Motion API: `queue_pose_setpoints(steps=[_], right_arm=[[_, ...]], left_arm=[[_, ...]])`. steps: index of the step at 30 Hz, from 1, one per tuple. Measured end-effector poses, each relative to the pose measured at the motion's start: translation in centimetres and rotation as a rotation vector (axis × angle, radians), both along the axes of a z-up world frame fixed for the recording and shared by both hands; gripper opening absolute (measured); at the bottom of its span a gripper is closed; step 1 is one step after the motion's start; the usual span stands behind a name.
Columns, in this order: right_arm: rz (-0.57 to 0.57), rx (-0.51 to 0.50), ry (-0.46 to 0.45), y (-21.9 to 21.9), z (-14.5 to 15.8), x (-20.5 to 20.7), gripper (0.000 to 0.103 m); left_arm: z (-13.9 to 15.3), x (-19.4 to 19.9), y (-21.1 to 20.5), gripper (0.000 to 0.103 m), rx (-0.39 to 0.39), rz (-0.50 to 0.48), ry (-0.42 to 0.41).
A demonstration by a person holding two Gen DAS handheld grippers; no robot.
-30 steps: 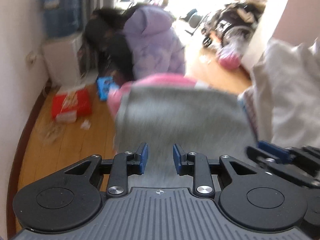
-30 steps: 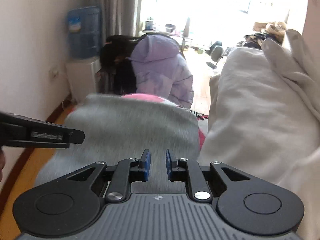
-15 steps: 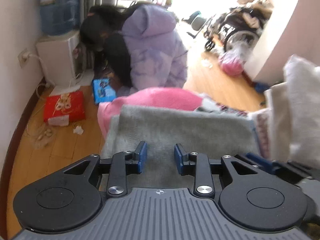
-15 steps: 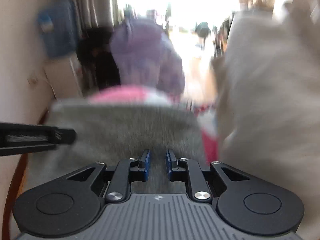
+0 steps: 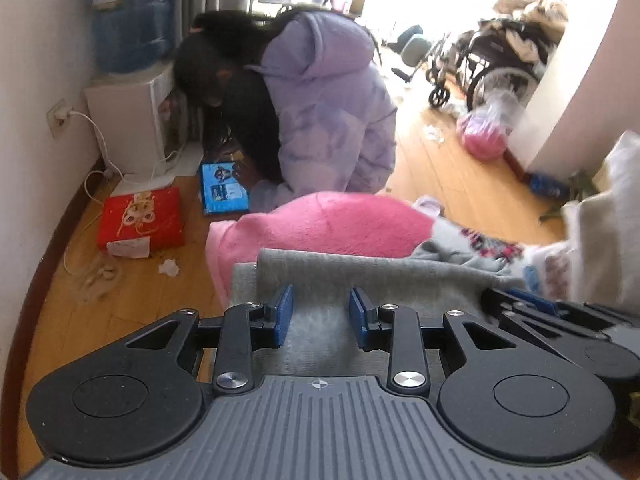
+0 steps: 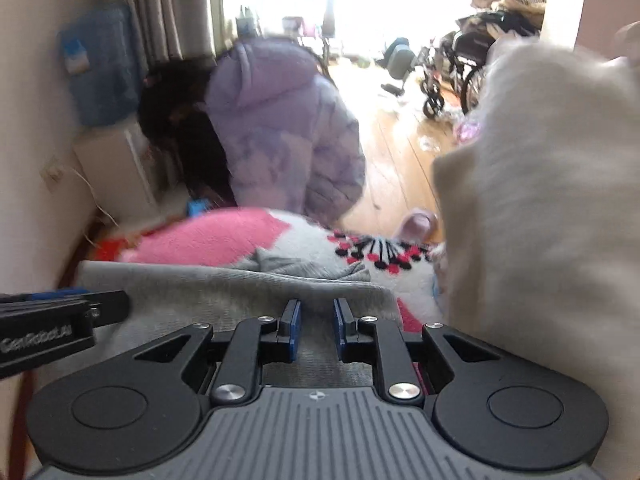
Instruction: Fold clothes
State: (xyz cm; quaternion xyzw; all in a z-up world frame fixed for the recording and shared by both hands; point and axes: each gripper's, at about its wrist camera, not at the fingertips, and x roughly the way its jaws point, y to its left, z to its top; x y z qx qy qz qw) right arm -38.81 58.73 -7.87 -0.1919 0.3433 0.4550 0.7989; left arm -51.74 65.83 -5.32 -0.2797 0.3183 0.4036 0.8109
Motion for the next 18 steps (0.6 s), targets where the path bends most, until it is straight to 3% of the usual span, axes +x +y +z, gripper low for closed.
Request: queue_pose_setpoints(steps=[3, 5, 9, 14, 18], right_arm=[[0.046, 0.029, 0.029, -3.8, 2.0, -2.3, 0.019], [0.075, -0.002, 0.052, -6.2, 2.4, -3.7, 0.019], [0.105, -0.1, 0.118, -10.0, 1.5, -5.9, 0.019], [0.131, -0.17, 0.089, -10.7, 0.0, -7.6, 0.019], [0.136, -0.129, 0.114, -11.0, 2.7, -6.4, 0.022]], left_arm=[[2.1, -1.9, -2.9, 0.031, 0.025, -0.017, -0.031], [2.9, -3.1, -5.0, 0.031, 0.019, -0.038, -0.035], [2.0, -4.6, -9.1, 0.031, -0.059, -0.06, -0.003], [-1.1, -5.2, -12.4, 0.031, -0.157, -0.03, 0.073], [1.0, -5.8, -13.5, 0.034, -0.122, 0.024, 0.052]])
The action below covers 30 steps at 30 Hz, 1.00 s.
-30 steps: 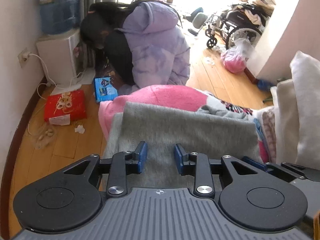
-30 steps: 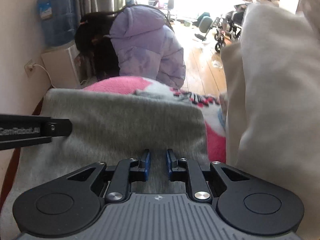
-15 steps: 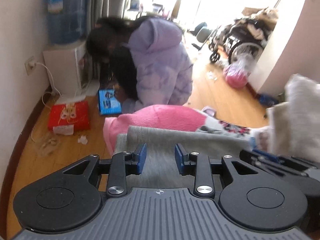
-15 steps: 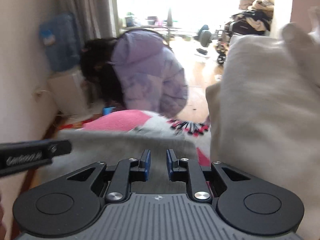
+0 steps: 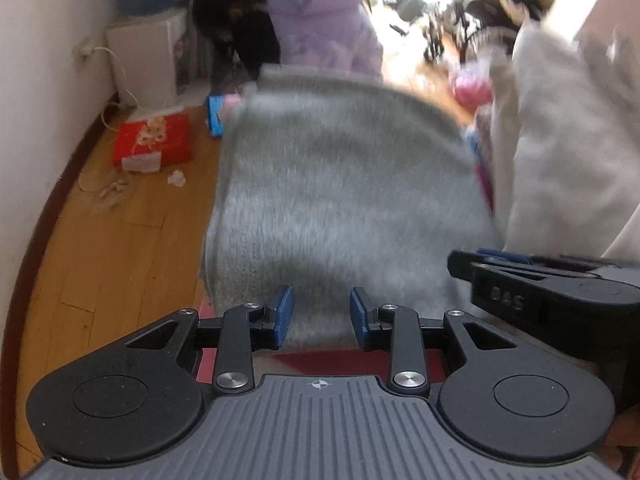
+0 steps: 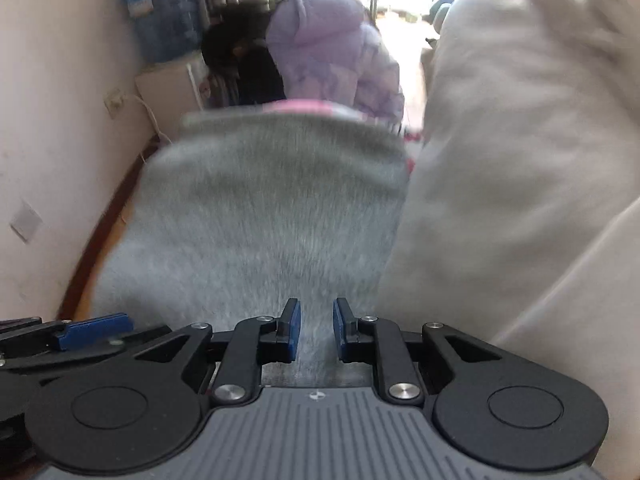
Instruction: Fold clothes
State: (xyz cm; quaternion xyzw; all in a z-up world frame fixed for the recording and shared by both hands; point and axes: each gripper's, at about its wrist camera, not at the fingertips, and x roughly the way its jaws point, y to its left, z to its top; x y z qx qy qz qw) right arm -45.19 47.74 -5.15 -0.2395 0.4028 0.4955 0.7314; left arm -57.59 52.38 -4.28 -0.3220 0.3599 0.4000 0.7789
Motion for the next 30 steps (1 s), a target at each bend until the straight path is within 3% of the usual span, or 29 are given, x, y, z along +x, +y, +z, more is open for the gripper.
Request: queue_pose_setpoints(steps=[3, 7, 8, 13, 20, 26, 30], right_arm=[[-0.012, 0.033, 0.025, -2.3, 2.3, -0.2, 0.029], [-0.014, 0.032, 0.059, -4.9, 3.6, -1.9, 0.031], [-0.009, 0.033, 0.058, -5.5, 3.9, -2.4, 0.031], [-0.014, 0.036, 0.06, -7.5, 5.3, -4.3, 0.038], [0.005, 0.037, 0.054, -9.5, 6.9, -6.0, 0.041], [0.014, -0.007, 0.062, -9.9, 7.1, -7.3, 0.046], [0.012, -0.013, 0.046, -10.1, 7.3, -7.7, 0.053]], left_arm=[[3.3, -1.2, -0.9, 0.051, 0.061, 0.058, -0.027], [7.4, -2.6, -2.9, 0.098, 0.177, 0.157, -0.01], [8.2, -2.9, -3.5, 0.101, 0.199, 0.173, -0.003], [10.9, -4.0, -5.9, 0.103, 0.238, 0.231, 0.039], [13.5, -5.0, -8.3, 0.103, 0.277, 0.225, 0.045], [13.7, -4.2, -8.9, 0.103, 0.275, 0.192, 0.182], [13.1, -3.8, -9.2, 0.103, 0.225, 0.162, 0.217]])
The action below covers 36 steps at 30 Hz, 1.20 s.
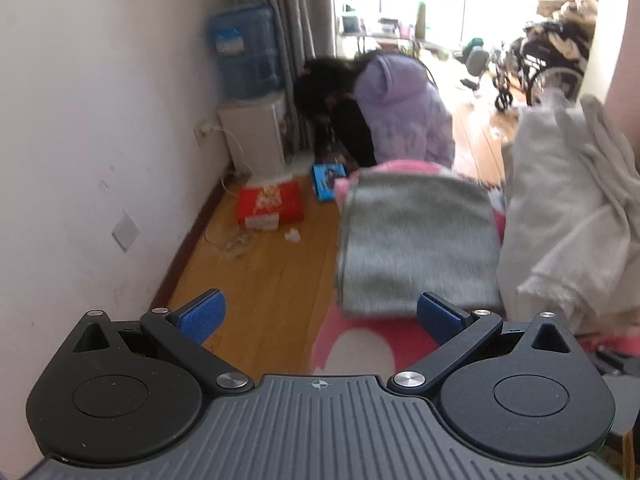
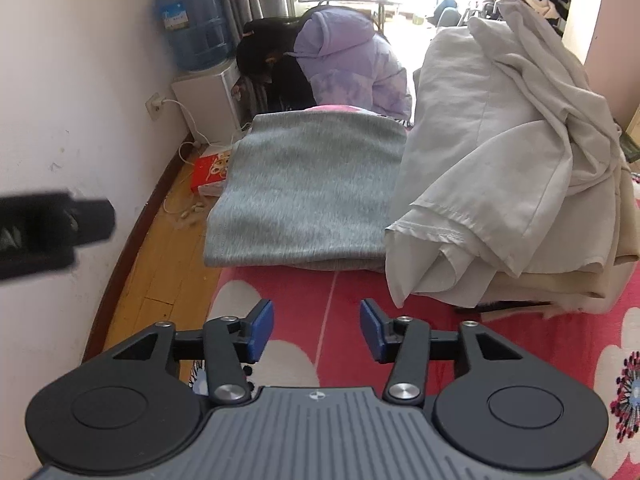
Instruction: Fold clothes
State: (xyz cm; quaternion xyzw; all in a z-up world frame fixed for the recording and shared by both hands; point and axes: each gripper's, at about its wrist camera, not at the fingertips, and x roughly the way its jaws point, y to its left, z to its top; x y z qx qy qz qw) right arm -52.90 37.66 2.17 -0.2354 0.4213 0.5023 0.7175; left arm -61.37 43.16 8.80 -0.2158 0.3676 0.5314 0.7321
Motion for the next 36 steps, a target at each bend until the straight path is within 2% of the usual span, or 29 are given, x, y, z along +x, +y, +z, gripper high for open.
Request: queue_pose_setpoints(steps=[8, 19, 25, 36], right_arm=[[-0.016, -0.037, -0.015, 0.3, -0.6, 0.6, 0.054], [0.002, -0.071, -0.014, 1.1, -1.5, 0.6, 0.054], [0.01, -0.084, -0.015, 1.3, -2.0, 0.5, 0.054], [0.006, -0.099, -0.017, 1.6, -2.5, 0.7, 0.054]], left_arm=[[-1.9, 0.5, 0.2, 0.103, -0.087, 0.026, -0.022], [-3.0, 0.5, 0.4, 0.103, -0.098, 0.038, -0.004], [-3.7, 0.4, 0.9, 0.102, -0.142, 0.028, -0.025], [-4.1, 0.5, 1.2, 0.102, -0.168, 0.024, -0.026]])
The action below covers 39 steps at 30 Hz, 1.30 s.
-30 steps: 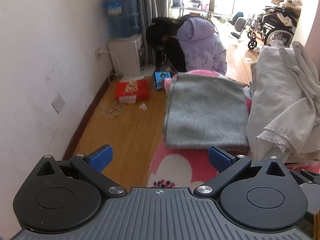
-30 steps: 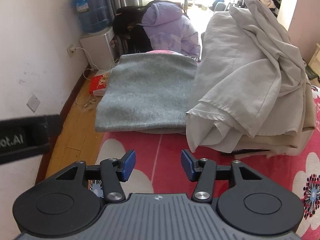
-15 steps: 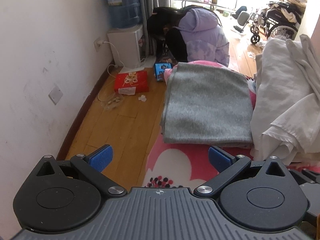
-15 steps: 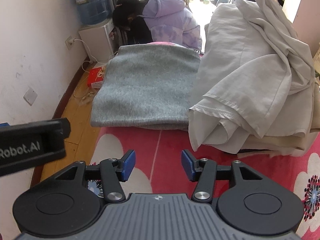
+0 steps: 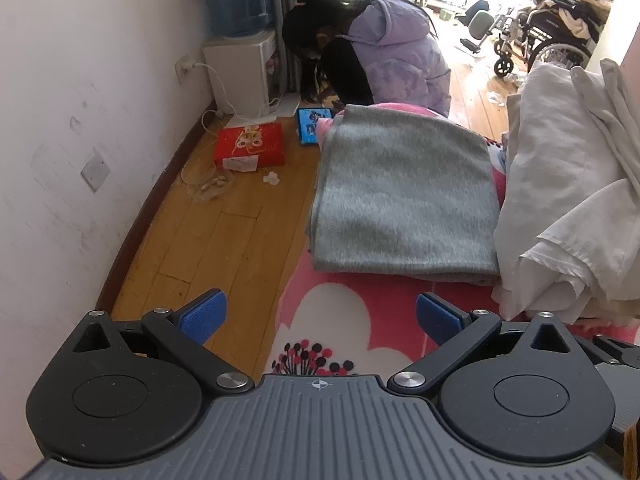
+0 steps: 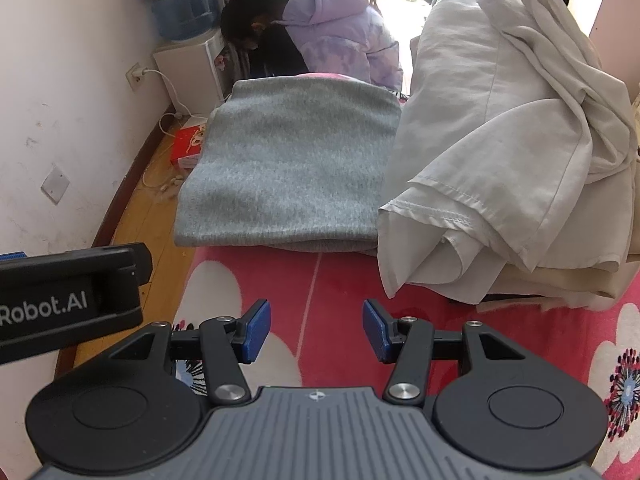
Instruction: Fold clothes
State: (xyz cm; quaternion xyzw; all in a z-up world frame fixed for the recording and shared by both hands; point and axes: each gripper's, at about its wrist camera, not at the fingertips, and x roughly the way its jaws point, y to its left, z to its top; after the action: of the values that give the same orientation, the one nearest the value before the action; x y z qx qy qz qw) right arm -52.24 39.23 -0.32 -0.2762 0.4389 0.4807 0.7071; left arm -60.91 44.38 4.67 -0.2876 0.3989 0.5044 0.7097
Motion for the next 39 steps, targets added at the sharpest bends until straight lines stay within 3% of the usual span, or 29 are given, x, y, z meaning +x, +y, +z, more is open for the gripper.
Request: queue_pose_setpoints(steps=[39], right_arm=[[0.001, -0.001, -0.011, 0.37, 0.06, -0.12, 0.055]], left_arm=[[-0.41, -0.13, 0.43, 0.102, -0.013, 0.001, 0.012]])
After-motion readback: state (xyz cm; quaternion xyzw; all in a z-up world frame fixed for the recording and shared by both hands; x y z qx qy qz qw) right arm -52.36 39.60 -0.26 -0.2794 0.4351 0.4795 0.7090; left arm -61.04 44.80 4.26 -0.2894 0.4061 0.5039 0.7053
